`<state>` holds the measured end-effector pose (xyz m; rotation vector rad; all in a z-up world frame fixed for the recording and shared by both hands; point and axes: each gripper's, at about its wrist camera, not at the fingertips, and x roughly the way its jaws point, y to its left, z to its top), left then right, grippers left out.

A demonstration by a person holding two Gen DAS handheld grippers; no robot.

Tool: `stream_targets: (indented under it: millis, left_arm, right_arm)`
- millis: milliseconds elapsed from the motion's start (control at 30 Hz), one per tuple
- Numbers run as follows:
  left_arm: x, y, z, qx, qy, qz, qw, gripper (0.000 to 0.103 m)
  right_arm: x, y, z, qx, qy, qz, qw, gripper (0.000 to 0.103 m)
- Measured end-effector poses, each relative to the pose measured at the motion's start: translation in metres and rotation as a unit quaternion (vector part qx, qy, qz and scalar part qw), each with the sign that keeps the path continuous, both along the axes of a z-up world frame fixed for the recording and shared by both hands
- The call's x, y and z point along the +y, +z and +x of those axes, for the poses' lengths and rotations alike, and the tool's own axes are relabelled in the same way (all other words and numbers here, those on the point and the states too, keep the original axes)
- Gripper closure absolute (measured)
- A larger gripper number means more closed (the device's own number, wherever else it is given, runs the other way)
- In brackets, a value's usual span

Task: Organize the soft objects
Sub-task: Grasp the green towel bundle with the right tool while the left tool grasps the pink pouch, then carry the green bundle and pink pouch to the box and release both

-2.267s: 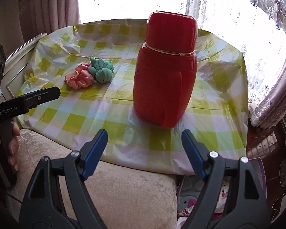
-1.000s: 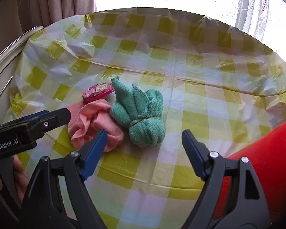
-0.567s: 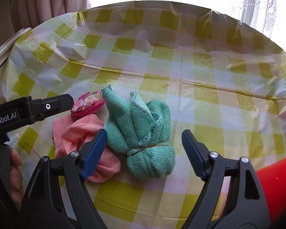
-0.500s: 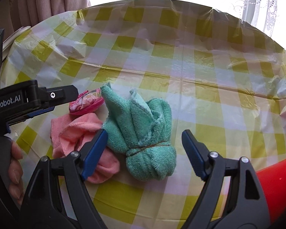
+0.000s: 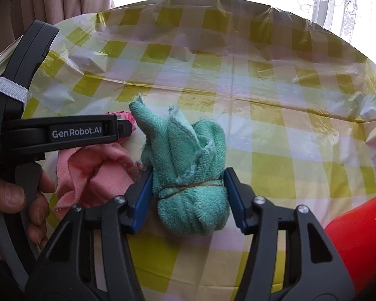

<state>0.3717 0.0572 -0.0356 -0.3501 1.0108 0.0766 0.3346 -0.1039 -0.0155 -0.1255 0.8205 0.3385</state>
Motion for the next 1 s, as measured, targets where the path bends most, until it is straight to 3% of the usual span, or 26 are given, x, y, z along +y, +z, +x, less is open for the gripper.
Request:
stream_targets:
  millis: [500,833,1000]
  left_arm:
    - [0.006,0.023,-0.081,-0.039,0.032,0.013,0.9986,0.029]
    - [-0.014,0.016,-0.142,-0.028,0.008,-0.011,0.9995,0.029]
    - [-0.013,0.024,-0.175,-0.044,0.027,-0.032,0.9982,0.029]
  right_arm:
    - [-0.018,0.006,-0.053,0.0,0.004,0.009,1.0,0.045]
    - [-0.023,0.011,-0.09,-0.006,0.015,0.011,1.0,0.045]
    - [-0.039,0.02,-0.111,-0.017,0.003,0.021,1.0,0.045]
